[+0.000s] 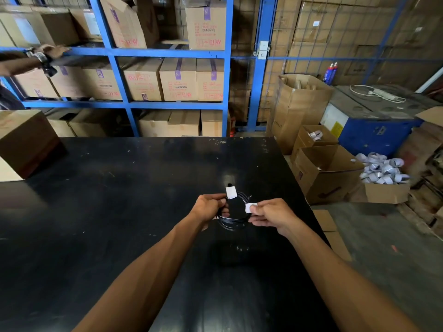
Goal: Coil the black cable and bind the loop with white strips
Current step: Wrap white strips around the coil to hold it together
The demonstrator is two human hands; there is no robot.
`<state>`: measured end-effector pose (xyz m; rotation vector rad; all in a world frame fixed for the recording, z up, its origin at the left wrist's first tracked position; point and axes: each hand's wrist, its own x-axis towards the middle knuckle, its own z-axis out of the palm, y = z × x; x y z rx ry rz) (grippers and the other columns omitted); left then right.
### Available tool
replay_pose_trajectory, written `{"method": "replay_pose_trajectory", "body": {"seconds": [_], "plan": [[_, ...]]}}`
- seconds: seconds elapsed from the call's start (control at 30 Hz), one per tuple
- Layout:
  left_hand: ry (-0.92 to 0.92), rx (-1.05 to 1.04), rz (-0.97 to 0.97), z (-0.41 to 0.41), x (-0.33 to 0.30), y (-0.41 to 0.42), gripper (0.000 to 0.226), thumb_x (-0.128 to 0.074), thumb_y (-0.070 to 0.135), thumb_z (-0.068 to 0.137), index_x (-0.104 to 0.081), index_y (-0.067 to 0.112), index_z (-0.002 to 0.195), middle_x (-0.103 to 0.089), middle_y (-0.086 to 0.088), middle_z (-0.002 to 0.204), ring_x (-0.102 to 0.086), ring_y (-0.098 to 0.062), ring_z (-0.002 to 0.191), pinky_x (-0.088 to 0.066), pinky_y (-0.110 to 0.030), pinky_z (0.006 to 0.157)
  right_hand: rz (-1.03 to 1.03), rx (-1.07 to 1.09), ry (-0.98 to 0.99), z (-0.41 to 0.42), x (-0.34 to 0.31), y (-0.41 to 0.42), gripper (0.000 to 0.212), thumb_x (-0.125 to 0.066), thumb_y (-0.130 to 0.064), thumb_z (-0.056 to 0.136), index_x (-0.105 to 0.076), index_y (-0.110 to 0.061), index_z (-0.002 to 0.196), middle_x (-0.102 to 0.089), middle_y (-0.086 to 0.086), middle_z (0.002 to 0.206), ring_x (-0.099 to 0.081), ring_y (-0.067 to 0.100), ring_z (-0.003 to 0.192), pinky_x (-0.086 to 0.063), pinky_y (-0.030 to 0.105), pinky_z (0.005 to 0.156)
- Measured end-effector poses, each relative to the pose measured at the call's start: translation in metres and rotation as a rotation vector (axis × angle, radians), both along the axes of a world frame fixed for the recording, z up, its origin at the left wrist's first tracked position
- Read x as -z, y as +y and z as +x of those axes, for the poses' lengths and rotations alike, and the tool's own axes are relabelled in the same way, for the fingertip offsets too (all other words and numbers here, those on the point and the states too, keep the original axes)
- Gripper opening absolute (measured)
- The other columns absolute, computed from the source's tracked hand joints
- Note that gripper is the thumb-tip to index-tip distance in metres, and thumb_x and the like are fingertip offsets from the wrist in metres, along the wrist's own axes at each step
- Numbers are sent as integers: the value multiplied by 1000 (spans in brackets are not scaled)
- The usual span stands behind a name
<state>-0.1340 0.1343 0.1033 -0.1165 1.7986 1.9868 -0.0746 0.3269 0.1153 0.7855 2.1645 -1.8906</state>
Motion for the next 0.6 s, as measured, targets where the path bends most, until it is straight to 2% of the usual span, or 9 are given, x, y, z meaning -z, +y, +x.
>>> {"method": "replay_pose_trajectory", "body": {"seconds": [0.1, 0.2, 0.3, 0.4, 0.5, 0.6], "plan": [[-63, 5, 69, 3, 8, -6, 31, -48, -7, 98, -58, -9, 127, -59, -14, 78, -58, -19, 62, -56, -27, 55, -118, 28, -31, 2, 4, 3, 6, -79, -6, 89, -74, -5, 93, -81, 10, 74, -80, 19, 70, -62, 25, 55], [-18, 89, -93, 3, 13, -10, 30, -56, -1, 95, -65, -1, 123, -68, -9, 83, -65, -18, 71, -59, -31, 66, -141, 62, -21, 4, 18, 10, 10, -84, -11, 85, -77, -9, 93, -82, 8, 83, -80, 18, 74, -62, 26, 58], [50, 251, -285, 1, 15, -12, 23, -62, 12, 88, -72, 5, 107, -73, -7, 90, -70, -19, 83, -61, -40, 81, -152, 34, -36, 6, 30, 13, 12, -83, -17, 87, -77, -14, 97, -80, 12, 100, -78, 25, 91, -65, 34, 71], [14, 236, -269, 2, 22, -7, 28, -70, 26, 89, -72, 0, 102, -74, -10, 87, -71, -19, 77, -61, -33, 68, -152, 20, -66, 6, 45, 9, 14, -80, -17, 90, -77, -13, 102, -78, 10, 103, -75, 25, 96, -65, 32, 68], [-98, 145, -211, 0, 35, -3, 21, -72, 17, 90, -72, -3, 96, -73, -10, 86, -70, -14, 67, -58, -26, 60, -206, 73, -68, 6, 59, 7, 8, -81, -14, 88, -78, -15, 96, -79, 6, 102, -73, 21, 97, -60, 25, 63], [-229, 127, -146, -2, 51, -4, 9, -70, 12, 91, -73, 4, 90, -73, -7, 81, -69, -13, 67, -58, -26, 58, -259, 118, -90, 3, 74, 9, 9, -81, -13, 87, -80, -14, 96, -80, 6, 102, -73, 19, 98, -58, 26, 69]]}}
